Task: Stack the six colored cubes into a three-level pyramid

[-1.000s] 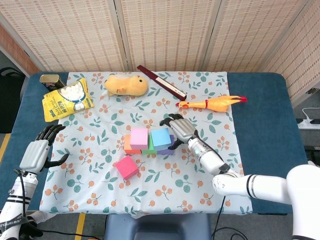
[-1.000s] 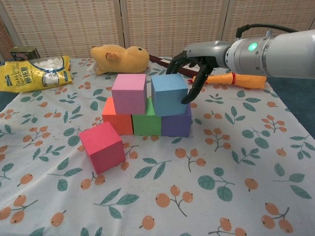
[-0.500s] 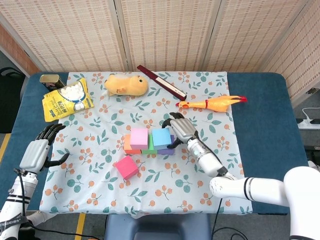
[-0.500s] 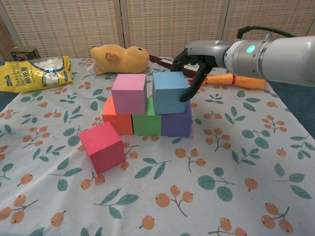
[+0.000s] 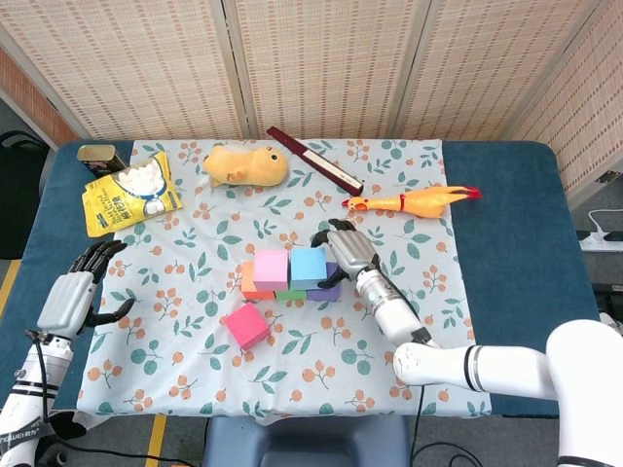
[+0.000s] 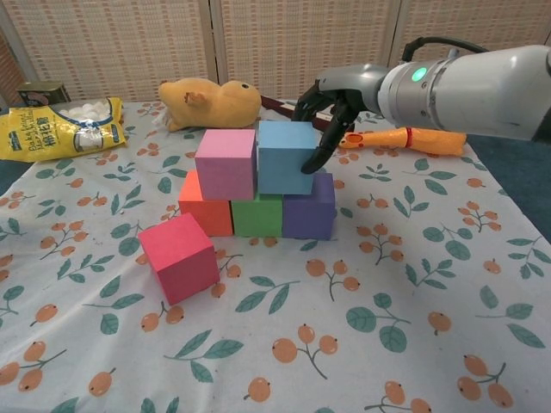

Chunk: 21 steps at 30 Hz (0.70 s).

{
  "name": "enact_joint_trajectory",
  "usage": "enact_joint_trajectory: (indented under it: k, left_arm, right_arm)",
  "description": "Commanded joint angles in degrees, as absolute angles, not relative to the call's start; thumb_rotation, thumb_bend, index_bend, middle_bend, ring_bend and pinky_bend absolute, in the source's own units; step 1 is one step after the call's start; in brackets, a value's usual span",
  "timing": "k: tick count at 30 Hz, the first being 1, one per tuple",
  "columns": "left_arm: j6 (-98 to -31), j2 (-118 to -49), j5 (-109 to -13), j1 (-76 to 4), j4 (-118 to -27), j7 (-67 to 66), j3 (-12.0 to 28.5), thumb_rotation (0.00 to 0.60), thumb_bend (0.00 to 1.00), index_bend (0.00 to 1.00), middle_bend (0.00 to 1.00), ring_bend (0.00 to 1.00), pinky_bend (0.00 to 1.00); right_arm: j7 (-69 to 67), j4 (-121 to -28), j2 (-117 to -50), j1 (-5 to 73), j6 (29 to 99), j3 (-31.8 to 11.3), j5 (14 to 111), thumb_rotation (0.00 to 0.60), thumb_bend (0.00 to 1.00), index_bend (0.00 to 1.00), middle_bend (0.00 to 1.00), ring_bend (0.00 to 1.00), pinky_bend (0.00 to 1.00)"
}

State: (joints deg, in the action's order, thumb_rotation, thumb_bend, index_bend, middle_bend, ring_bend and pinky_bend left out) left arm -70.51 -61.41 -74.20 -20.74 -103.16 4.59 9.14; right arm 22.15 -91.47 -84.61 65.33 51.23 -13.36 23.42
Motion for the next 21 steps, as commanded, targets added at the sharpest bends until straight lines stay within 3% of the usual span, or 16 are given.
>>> enact_joint_trajectory:
  k: [1,21]
  left_arm:
    - [-70.5,-61.4,-74.3,-20.7,-103.1,4.7,9.1,0.6,0.31,0.11,0.07,0.0,0.13]
    - [-70.3,-61.4,-75.1,-20.7,-102.7,5.3,9.0,0.6,0.31,0.1,0.06,0.0,0.12]
  right_arm:
    - [23.0,-91.1,-85.2,65.9,51.5,-13.7,22.4,0.6,0.0,0.44,0.29,0.04,0.04]
    - [26.9,-91.8,-85.6,66.6,52.4,-14.1,19.1,0.6,0.0,0.43,0.29,0.04,0.04]
